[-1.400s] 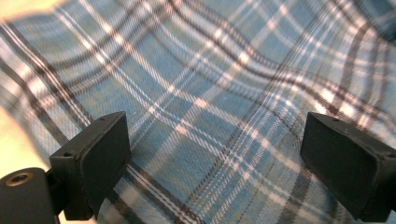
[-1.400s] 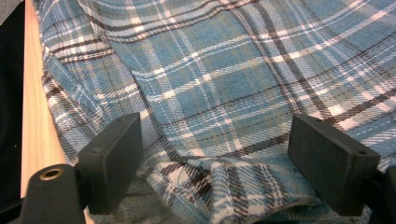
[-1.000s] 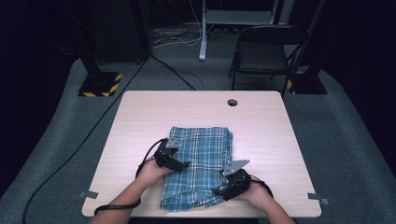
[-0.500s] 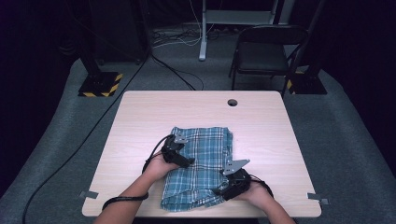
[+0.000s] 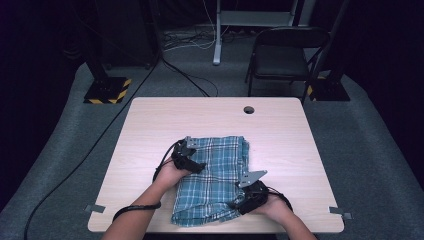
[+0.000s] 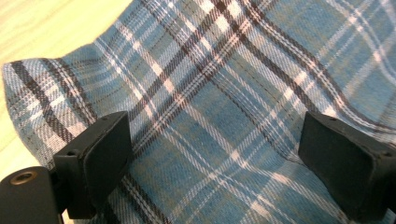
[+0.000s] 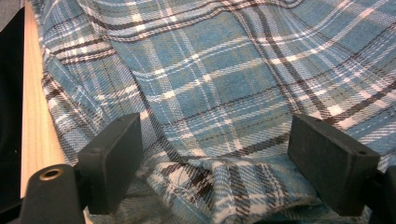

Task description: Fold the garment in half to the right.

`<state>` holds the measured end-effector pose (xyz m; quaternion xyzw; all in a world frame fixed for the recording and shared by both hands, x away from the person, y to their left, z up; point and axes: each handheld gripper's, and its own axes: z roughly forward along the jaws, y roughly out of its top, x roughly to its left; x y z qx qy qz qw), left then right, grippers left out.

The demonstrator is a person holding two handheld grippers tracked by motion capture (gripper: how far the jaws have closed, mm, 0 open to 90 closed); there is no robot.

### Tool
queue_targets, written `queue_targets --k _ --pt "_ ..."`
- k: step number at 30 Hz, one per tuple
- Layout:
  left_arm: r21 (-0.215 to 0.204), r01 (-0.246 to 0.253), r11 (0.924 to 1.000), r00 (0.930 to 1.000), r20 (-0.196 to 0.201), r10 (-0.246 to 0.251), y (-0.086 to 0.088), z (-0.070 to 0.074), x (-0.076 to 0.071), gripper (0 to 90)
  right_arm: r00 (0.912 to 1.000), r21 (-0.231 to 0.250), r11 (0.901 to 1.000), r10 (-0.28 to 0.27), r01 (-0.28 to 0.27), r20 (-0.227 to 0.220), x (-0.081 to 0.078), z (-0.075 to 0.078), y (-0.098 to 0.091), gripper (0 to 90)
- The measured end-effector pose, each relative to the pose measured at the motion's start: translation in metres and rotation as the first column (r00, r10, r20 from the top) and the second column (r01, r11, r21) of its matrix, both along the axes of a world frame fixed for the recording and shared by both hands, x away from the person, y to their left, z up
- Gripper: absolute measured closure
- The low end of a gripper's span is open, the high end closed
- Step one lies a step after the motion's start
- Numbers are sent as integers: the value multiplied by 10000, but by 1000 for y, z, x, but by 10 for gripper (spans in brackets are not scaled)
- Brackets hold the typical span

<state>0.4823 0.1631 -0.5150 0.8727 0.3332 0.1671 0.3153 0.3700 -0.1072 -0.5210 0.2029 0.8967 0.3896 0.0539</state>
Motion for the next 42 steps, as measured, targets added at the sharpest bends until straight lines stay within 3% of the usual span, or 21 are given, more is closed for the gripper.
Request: queue_targets --k 3,9,14,16,18,21,25,29,33,36,40,41,42 --pt "203 -184 9996 9998 110 182 -2 6 -4 100 9999 24 10000 -51 51 -155 1 1 0 168" --pt "-509 -53 9987 10000 1 53 20 27 -18 90 9964 104 9985 -522 530 -667 4 11 -1 119" --pt "-1173 23 9931 10000 -48 -29 46 39 -37 83 9941 477 9939 -972 995 -480 6 19 -10 119" --pt "-1464 -26 9892 9999 -167 2 55 40 -46 83 9903 608 9890 -1321 1346 -424 8 22 -14 114" --pt "-1496 -17 9887 9999 -122 -2 62 42 -54 81 9864 824 9832 -1600 1626 -378 9 25 -19 110" --pt "-1889 -72 9820 9999 -129 48 72 39 -64 79 9801 819 9768 -1961 1979 -301 11 27 -22 94" --pt "-1564 34 9877 10000 42 -27 79 27 -71 75 9675 689 9654 -2492 2517 -429 15 26 -26 85" --pt "-1535 -221 9879 9997 -163 198 85 15 -68 76 9598 520 9586 -2781 2798 -374 18 24 -30 87" --pt "-1737 -500 9835 9986 -264 461 93 10 -63 76 9504 472 9495 -3088 3103 -367 21 22 -36 94" --pt "-2084 -568 9764 9984 -178 543 99 11 -62 77 9375 528 9364 -3445 3468 -485 24 20 -44 96" --pt "-1867 -790 9792 9968 -43 797 107 11 -60 76 9170 471 9164 -3948 3975 -573 27 17 -55 97" --pt "-1841 -879 9790 9960 -29 888 109 10 -59 76 9076 494 9069 -4154 4185 -614 29 16 -61 97" --pt "-1816 -967 9786 9952 -56 973 111 9 -58 76 9076 494 9069 -4154 4185 -614 29 16 -61 97"
